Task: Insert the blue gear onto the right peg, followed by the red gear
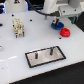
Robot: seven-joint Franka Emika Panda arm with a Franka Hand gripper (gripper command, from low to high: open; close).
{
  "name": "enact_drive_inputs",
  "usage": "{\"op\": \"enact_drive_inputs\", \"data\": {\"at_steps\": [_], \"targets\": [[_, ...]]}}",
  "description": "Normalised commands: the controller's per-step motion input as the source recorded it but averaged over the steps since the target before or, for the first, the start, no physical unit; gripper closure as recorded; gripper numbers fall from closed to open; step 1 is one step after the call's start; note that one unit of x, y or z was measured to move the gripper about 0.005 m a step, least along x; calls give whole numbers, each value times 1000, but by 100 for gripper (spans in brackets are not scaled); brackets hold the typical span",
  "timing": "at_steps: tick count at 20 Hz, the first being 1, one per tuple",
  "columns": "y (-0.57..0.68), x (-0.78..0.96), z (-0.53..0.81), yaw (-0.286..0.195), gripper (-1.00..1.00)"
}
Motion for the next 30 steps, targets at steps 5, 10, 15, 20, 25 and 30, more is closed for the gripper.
{"op": "enact_drive_inputs", "data": {"at_steps": [5, 10, 15, 20, 25, 30], "targets": [[-167, -309, -114, 0, -100], [-88, -169, 33, 0, -100], [-40, -235, -44, 0, -100], [-53, -217, -156, 0, 100], [-90, -161, -34, 0, -100], [-37, -120, -36, 0, -100]]}}
